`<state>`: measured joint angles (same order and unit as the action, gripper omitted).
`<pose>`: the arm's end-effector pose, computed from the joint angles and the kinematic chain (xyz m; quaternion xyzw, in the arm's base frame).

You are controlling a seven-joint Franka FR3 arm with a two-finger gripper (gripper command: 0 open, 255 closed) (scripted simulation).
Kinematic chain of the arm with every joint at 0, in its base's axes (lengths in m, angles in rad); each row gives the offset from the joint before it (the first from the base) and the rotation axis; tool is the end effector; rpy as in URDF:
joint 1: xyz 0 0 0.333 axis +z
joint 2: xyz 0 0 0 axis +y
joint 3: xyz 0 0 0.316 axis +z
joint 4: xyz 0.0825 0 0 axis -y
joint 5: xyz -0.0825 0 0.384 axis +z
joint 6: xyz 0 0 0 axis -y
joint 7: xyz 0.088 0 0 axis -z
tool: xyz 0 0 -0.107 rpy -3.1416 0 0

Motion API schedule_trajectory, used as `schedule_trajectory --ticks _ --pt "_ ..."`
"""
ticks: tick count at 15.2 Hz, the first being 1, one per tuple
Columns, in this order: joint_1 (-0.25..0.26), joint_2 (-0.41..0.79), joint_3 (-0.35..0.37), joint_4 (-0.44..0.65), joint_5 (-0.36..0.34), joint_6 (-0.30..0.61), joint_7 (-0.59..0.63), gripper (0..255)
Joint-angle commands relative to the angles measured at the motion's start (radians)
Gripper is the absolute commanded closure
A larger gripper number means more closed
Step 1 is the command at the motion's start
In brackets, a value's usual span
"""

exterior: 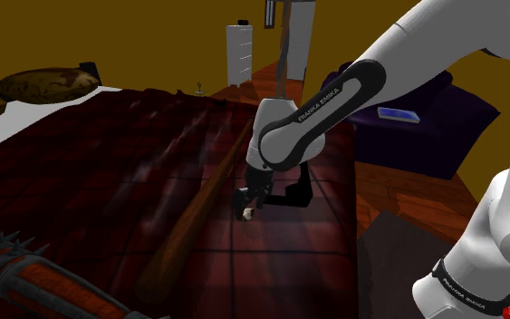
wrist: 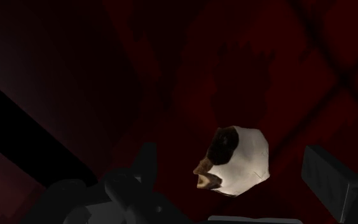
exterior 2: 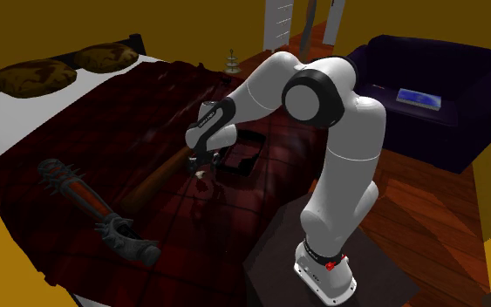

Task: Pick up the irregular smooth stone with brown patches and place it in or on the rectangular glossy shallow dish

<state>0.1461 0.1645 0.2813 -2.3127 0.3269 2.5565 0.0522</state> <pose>0.4848 0.2162 0.2828 -0.9909 -0.0513 -0.0103 0.1239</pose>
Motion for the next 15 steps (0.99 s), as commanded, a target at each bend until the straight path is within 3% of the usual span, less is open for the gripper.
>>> schedule_trajectory --ticks 1,4,5,15 --pt "0.0 0.001 0.0 0.0 0.0 0.001 0.0 0" --pt "0.0 0.001 0.0 0.0 0.0 0.001 0.0 0" --pt "0.0 0.001 0.0 0.0 0.0 0.001 0.0 255" --pt "-0.001 -0.01 0.0 0.002 -0.001 -0.012 0.003 255"
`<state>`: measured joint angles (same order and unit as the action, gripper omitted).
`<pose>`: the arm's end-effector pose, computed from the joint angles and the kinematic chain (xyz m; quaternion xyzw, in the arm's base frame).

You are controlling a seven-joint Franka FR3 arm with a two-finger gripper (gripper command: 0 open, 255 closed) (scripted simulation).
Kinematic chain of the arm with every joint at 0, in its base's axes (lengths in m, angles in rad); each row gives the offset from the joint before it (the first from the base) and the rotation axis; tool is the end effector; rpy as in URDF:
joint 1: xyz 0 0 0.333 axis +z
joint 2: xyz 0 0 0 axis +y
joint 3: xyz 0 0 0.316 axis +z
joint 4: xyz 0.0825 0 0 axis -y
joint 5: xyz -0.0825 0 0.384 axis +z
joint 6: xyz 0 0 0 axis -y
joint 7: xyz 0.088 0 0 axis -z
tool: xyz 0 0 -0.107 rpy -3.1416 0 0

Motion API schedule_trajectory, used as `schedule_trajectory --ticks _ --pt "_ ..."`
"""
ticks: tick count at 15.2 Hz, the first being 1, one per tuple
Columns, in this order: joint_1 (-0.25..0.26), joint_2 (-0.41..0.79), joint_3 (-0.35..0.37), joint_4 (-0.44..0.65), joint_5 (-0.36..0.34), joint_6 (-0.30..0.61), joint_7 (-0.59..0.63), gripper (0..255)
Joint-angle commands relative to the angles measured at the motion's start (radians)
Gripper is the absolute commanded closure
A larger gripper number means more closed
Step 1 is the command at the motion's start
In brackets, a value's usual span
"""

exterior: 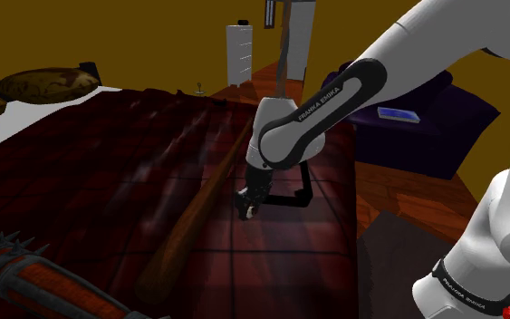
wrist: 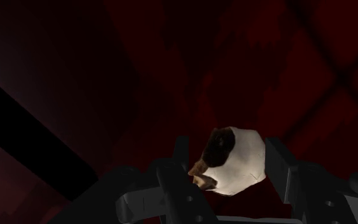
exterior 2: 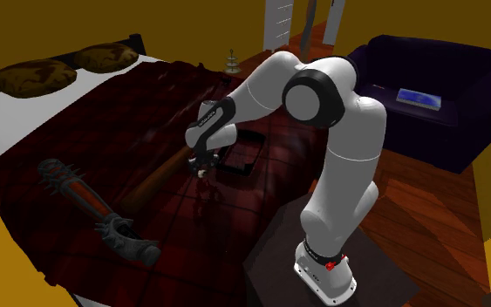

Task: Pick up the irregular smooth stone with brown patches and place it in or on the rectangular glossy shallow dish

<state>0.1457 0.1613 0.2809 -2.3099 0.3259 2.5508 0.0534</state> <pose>0.4854 0.2162 0.2851 -0.9909 -0.0514 -0.0104 0.1240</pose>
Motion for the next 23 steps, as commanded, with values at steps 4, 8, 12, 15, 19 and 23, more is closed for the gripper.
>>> schedule_trajectory --ticks 4,8,12,15,19,23 --pt "-0.003 -0.049 -0.001 0.01 -0.003 -0.058 0.013 255" --pt "-0.005 -0.089 -0.002 0.023 -0.006 -0.11 0.023 255" --pt "-0.008 -0.125 -0.004 0.04 -0.009 -0.162 0.034 255" --pt "-0.01 -0.15 -0.006 0.056 -0.012 -0.202 0.042 255" --pt "-0.012 -0.181 -0.008 0.079 -0.016 -0.255 0.053 255" --pt "-0.026 -0.202 -0.023 0.094 -0.016 -0.297 0.034 255"
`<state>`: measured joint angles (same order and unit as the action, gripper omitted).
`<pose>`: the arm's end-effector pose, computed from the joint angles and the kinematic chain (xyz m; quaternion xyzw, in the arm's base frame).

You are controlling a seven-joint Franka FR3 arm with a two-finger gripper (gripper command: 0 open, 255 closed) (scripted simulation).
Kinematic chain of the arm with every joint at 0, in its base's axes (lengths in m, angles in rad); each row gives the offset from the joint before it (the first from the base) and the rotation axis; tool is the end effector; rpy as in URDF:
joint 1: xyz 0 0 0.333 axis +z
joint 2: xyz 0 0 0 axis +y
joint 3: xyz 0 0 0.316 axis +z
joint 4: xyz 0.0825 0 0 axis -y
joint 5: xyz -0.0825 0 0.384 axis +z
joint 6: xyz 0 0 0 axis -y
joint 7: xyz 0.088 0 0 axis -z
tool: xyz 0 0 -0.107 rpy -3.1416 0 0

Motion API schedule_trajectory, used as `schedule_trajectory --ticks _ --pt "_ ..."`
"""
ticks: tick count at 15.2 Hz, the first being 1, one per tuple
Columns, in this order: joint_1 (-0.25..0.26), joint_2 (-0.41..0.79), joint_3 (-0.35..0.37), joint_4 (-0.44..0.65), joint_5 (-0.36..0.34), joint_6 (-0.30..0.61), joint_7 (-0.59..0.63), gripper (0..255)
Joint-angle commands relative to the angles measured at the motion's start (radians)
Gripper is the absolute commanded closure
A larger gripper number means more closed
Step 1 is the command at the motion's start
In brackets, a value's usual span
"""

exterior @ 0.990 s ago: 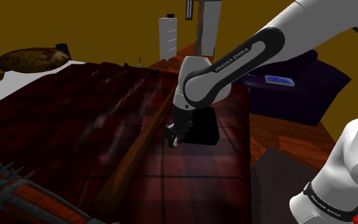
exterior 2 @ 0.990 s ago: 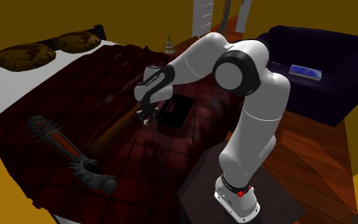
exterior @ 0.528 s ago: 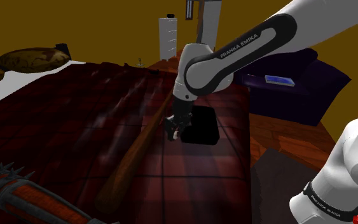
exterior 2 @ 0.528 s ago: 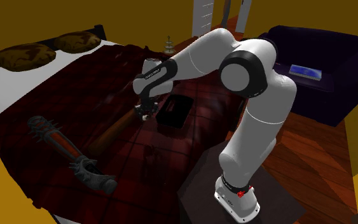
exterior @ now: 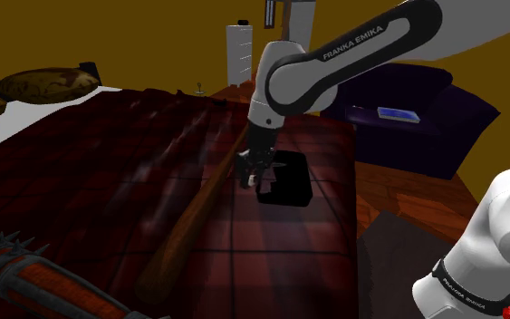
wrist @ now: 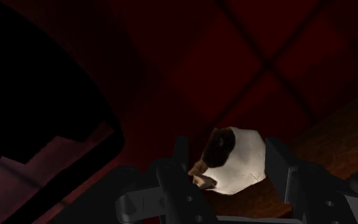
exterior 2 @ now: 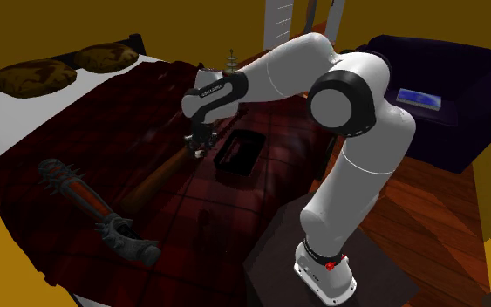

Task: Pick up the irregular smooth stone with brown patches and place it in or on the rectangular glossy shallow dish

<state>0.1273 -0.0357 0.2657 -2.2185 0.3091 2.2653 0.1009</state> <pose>0.4865 0.2108 0.3995 -0.9909 -0.0512 -0.0106 0.1239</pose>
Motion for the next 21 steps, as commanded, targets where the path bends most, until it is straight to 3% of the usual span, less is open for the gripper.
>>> schedule_trajectory --ticks 1,16,21 --pt "-0.02 -0.006 -0.021 0.002 0.002 -0.018 -0.039 255" --pt "-0.201 0.084 -0.21 0.124 -0.017 -0.139 -0.38 255" --pt "-0.206 0.115 -0.214 0.107 -0.01 -0.095 -0.404 255"
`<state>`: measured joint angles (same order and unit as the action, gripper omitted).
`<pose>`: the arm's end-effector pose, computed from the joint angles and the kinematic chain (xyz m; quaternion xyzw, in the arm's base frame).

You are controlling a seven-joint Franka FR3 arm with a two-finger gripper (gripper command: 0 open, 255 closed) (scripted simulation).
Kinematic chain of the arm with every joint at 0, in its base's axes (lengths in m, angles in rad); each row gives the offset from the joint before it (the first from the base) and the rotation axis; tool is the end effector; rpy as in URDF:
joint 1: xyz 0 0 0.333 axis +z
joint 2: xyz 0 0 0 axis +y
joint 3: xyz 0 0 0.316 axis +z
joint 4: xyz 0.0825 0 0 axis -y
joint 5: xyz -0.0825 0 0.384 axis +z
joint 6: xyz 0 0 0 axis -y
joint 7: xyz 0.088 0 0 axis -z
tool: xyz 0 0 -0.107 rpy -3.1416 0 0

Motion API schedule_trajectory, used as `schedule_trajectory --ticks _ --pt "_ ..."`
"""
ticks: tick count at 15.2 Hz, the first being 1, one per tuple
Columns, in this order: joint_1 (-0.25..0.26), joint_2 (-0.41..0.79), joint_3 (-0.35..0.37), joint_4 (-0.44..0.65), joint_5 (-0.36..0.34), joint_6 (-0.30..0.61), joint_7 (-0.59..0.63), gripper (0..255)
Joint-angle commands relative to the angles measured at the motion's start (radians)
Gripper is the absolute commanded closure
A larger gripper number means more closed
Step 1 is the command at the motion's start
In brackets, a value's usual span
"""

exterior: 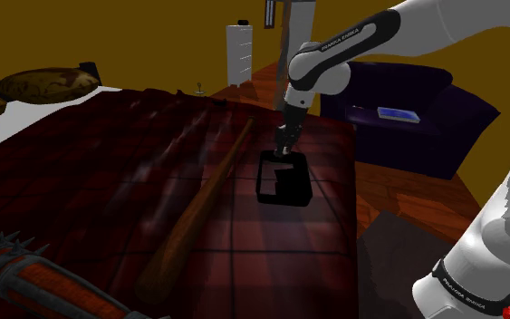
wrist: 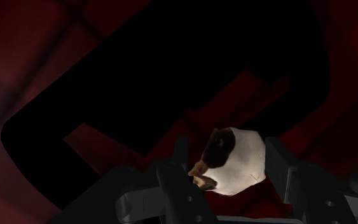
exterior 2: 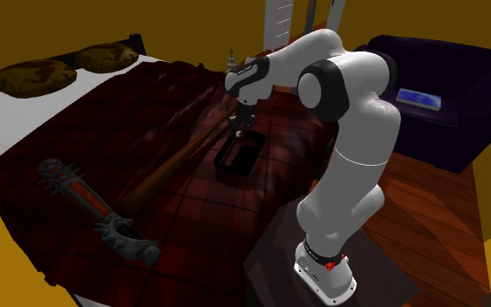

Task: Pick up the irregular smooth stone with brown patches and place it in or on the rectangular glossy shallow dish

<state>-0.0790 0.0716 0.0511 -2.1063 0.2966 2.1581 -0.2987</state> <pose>0.5543 -0.0039 0.3838 -0.9909 -0.0511 -0.0104 0.1239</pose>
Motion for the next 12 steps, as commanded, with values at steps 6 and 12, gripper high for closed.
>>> schedule_trajectory --ticks 6,12 --pt "0.002 0.05 0.003 -0.037 0.016 0.085 -0.026 255" --pt "0.003 0.071 0.005 -0.049 0.023 0.117 -0.036 255"
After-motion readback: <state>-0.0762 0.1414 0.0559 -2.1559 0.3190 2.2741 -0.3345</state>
